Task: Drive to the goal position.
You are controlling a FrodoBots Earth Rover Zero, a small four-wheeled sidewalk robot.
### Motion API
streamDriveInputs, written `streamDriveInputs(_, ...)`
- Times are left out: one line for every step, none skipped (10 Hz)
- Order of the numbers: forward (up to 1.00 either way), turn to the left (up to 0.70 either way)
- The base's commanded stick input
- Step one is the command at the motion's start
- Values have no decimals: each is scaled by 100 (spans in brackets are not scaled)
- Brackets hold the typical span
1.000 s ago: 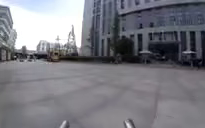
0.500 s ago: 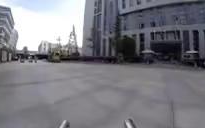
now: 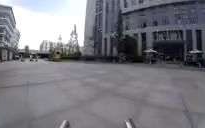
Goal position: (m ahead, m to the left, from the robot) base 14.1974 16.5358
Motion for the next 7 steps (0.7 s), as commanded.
streamDriveInputs(70,0)
streamDriveInputs(70,0)
streamDriveInputs(70,0)
streamDriveInputs(70,0)
streamDriveInputs(70,0)
streamDriveInputs(70,0)
streamDriveInputs(70,0)
